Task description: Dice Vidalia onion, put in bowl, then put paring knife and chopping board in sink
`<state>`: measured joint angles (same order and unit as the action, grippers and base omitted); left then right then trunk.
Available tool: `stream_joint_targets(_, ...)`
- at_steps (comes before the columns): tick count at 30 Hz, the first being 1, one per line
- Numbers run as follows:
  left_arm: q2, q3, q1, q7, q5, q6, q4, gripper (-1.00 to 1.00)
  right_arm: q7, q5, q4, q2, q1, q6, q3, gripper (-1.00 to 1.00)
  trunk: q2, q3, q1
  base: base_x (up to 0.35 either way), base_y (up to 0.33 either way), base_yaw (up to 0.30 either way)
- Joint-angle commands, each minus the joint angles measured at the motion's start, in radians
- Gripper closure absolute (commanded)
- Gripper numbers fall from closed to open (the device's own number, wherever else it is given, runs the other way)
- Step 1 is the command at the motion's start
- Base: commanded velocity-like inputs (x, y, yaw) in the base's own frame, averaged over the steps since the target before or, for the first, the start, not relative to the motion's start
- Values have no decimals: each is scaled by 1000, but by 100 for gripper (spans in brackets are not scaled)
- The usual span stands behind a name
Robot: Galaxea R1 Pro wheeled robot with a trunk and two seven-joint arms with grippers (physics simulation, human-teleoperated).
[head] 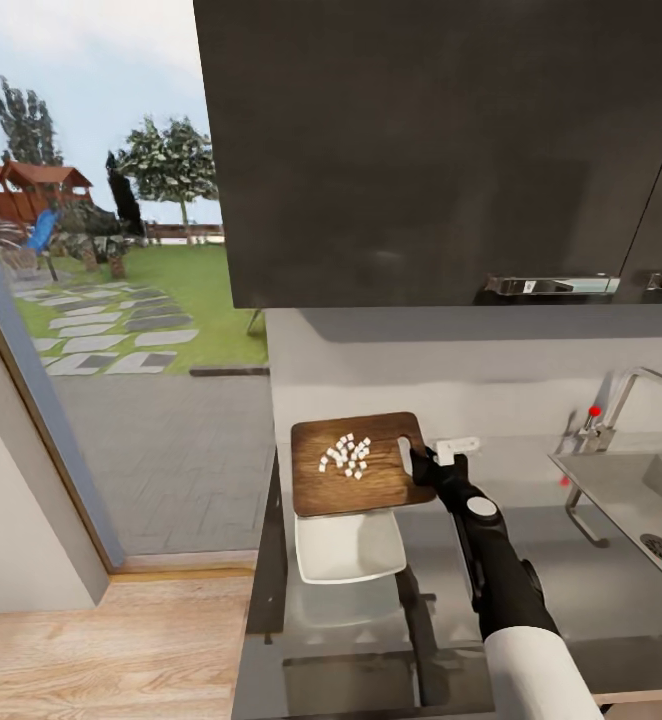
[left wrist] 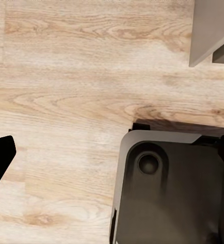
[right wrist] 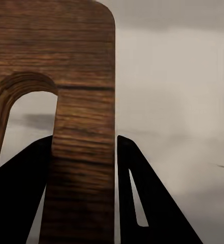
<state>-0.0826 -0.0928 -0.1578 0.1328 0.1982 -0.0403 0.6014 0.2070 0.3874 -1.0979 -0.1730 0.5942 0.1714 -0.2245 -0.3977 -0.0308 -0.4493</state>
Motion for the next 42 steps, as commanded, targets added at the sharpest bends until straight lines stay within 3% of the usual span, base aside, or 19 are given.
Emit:
stream_joint_targets(1,-2,-8,0,8,10,-3,1,-100,9,10,6,-2,1,-12,-5,100,-2,-2,-1,0,0,0)
stream_joint_targets(5,-2,-8,0,8,10,-3,1,-100,9,10,23,-2,1,-30,-6,100,-2,-2,-1,0,0,0)
stream_joint_targets(10,-2,-8,0,8,10,-2,1,-100,9,10,33,17,1,-32,-6,100,-2,-2,-1,0,0,0)
stream_joint_targets(42,-2,-8,0,8,10,-3,1,-100,8,10,81,20,1,-105,-7,100,-2,-2,-1,0,0,0)
